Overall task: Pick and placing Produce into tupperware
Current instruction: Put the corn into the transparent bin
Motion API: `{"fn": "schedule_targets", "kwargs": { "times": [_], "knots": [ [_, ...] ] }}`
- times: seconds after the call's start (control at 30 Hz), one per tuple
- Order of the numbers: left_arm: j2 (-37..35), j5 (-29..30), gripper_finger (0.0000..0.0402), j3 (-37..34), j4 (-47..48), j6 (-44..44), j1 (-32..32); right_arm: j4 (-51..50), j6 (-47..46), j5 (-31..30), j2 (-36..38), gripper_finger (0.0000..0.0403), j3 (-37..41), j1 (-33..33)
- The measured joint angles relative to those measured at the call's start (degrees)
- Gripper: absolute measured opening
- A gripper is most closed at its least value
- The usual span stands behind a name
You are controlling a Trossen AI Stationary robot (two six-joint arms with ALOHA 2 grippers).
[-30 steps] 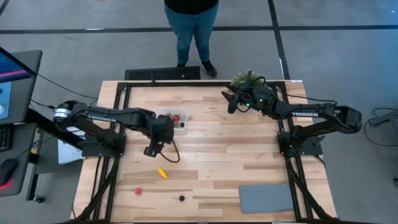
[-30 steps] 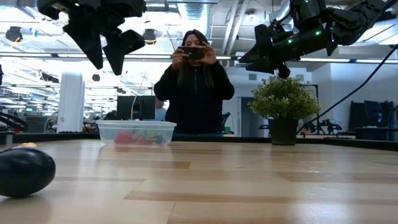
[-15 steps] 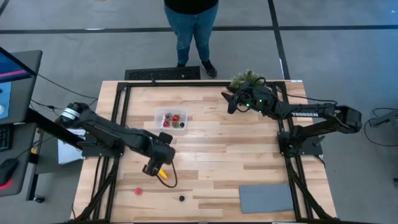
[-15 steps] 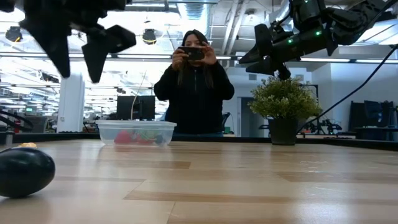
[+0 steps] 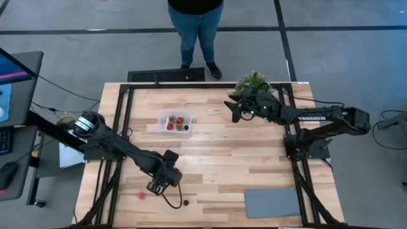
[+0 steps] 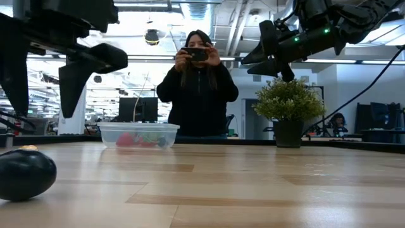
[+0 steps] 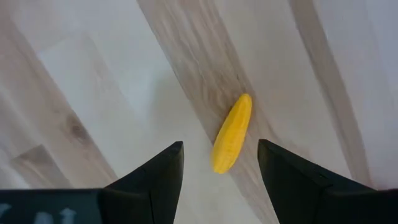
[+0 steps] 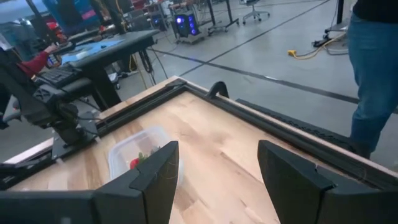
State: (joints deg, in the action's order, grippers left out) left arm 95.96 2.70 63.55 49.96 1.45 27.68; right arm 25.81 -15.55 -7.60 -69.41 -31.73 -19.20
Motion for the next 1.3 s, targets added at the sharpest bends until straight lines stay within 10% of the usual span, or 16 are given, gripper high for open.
{"fn": "schedule_targets", "kwargs": {
  "times": [1.3],
  "knots": [
    [4.48,-3.42,0.0193,-5.73,-7.49,2.35,0.03,-0.56,-1.03,0.00,0.00,0.0244,0.00,0.85]
  ]
}}
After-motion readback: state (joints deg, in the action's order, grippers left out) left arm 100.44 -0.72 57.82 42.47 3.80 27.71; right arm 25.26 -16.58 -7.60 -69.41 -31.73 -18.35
